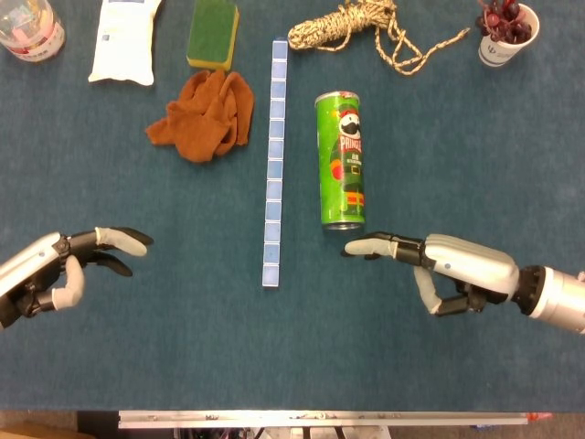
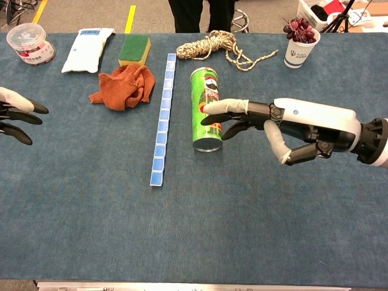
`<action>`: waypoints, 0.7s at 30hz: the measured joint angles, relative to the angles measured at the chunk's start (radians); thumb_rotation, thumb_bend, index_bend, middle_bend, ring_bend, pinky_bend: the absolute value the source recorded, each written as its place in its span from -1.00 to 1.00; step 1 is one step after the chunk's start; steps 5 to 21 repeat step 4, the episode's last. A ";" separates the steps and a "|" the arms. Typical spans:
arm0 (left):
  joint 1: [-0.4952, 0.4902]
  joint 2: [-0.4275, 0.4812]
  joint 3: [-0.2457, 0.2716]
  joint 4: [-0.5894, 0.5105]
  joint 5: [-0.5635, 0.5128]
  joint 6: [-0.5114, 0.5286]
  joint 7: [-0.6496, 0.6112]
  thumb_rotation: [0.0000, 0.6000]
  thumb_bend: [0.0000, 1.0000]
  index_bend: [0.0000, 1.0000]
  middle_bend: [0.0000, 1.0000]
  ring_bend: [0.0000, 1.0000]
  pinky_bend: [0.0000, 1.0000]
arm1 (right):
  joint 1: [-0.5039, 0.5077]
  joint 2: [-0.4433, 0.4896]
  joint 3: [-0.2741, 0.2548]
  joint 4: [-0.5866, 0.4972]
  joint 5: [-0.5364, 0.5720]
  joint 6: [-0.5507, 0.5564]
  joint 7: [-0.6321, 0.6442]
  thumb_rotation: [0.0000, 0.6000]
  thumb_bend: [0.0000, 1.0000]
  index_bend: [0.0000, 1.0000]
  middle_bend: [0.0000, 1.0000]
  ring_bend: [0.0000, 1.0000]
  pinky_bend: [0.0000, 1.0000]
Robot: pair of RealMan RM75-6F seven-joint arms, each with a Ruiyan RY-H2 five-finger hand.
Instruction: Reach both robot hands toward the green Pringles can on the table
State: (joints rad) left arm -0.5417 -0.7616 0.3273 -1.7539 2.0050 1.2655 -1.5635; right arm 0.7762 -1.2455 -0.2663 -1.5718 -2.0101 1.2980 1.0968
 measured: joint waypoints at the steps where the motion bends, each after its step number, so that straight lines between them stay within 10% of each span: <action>1: -0.002 -0.001 0.003 0.002 -0.001 0.002 0.000 0.62 1.00 -0.43 -0.61 -0.63 -0.43 | 0.001 0.000 -0.001 0.000 0.001 0.001 0.000 1.00 1.00 -0.94 -0.76 -0.92 -0.66; 21: -0.007 -0.004 0.008 0.004 -0.005 0.003 0.001 0.61 1.00 -0.43 -0.61 -0.63 -0.43 | 0.002 0.001 -0.004 0.000 0.004 0.003 -0.001 1.00 1.00 -0.94 -0.76 -0.92 -0.66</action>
